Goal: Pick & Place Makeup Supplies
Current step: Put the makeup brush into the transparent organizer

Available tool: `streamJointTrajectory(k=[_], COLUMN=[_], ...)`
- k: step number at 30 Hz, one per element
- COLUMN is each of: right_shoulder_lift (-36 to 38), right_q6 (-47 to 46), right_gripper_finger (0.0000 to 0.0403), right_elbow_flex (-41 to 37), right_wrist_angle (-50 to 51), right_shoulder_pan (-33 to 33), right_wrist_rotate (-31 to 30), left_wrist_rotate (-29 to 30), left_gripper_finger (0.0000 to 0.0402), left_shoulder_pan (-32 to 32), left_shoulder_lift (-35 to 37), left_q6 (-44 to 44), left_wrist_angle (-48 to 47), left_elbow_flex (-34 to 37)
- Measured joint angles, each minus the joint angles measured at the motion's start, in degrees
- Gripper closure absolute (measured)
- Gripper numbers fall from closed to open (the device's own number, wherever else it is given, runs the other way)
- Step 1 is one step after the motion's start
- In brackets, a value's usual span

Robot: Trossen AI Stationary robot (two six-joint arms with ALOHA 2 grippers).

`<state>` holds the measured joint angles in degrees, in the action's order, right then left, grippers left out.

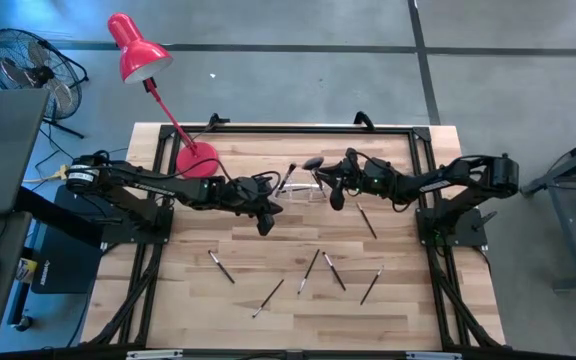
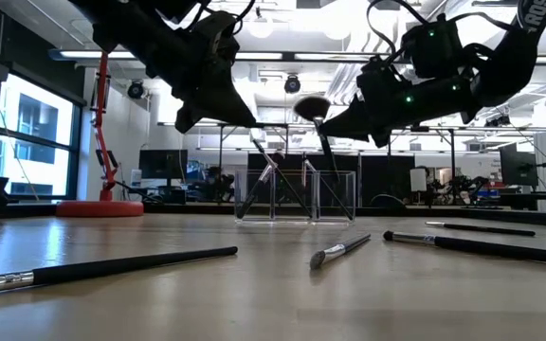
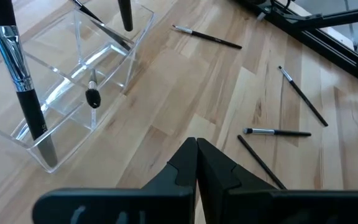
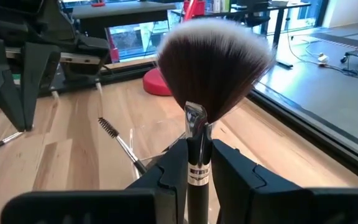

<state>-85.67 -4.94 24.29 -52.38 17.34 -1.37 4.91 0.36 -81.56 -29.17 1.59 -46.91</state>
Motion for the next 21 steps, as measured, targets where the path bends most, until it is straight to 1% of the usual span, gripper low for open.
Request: streamJointTrajectory(k=[5, 21], right_shoulder_lift=[0.00, 0.02], right_q6=[-0.12, -0.15], right_gripper_finger=[0.0337, 0.0336], right_elbow_flex=[0.00, 0.00], right_wrist_angle=[0.58, 1.12], right_shoulder_pan=[-0.02, -0.02], right_wrist_rotate=[-1.74, -1.85], left_wrist_rotate=[0.03, 0.28], left_gripper_finger=[0.0401, 0.0401], left_shoulder_pan=[0.00, 0.00], left_shoulder_lift=[0.00, 0.00], left_q6=[0.00, 0.16], left_wrist_angle=[0.02, 0.02], left_elbow_flex=[0.02, 0.02])
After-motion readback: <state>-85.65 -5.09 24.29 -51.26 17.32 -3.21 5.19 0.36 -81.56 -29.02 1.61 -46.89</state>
